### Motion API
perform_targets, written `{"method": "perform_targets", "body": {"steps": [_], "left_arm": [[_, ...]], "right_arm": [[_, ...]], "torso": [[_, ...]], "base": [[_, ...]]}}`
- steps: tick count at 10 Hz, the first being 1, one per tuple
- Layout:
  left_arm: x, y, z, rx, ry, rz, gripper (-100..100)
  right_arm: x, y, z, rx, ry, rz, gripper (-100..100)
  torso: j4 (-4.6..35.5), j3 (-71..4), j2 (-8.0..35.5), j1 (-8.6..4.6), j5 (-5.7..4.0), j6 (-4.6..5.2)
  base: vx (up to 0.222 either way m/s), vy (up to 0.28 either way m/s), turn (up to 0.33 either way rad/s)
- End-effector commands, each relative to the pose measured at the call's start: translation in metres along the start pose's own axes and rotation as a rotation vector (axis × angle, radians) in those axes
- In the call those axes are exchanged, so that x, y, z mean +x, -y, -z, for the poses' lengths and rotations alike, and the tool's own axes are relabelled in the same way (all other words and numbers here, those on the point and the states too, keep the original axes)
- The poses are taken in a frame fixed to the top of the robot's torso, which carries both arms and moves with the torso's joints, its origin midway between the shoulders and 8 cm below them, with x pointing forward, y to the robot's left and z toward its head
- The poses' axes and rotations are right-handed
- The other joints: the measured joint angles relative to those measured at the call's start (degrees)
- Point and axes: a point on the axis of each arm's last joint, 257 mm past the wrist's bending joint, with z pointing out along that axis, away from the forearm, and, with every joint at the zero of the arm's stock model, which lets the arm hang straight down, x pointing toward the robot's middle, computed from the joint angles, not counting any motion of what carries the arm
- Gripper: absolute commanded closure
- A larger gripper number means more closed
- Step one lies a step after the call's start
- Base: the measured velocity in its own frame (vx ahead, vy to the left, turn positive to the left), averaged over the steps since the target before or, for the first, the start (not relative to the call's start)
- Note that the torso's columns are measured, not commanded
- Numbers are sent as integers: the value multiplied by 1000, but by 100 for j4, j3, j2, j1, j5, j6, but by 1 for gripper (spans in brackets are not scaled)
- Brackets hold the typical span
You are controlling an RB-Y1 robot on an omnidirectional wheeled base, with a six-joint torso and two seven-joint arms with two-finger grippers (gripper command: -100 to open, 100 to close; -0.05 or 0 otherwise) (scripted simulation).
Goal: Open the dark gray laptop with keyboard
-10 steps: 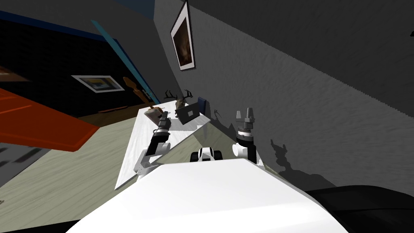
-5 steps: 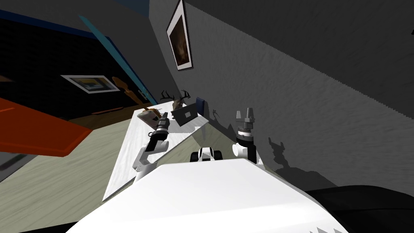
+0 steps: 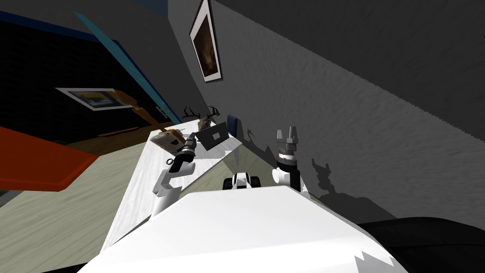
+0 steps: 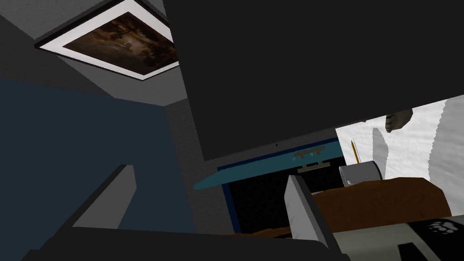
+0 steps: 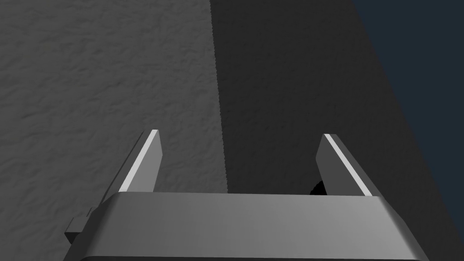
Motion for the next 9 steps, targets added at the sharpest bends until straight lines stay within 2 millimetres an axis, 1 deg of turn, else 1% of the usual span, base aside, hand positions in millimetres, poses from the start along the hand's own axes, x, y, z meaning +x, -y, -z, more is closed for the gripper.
{"method": "perform_targets", "body": {"steps": [1,6,7,8,9], "left_arm": [[-14,-20,-10,-71,12,-37,-100],[-33,-46,-18,-170,35,-70,-100],[-31,-40,-17,-153,33,-67,-100],[-32,-41,-17,-156,34,-68,-100],[-32,-40,-18,-155,35,-68,100]], "right_arm": [[0,0,0,0,0,0,0],[0,0,0,0,0,0,0],[0,0,0,0,0,0,0],[0,0,0,0,0,0,0],[0,0,0,0,0,0,0]], "torso": [[0,0,1,3,1,0],[0,1,1,2,1,1],[-6,-6,-10,7,5,4],[-6,-6,-9,10,6,4],[-5,-3,-5,8,5,3]], "base": [[42,-35,-47],[40,-29,-29],[12,-12,1],[0,0,0],[0,0,0]]}}
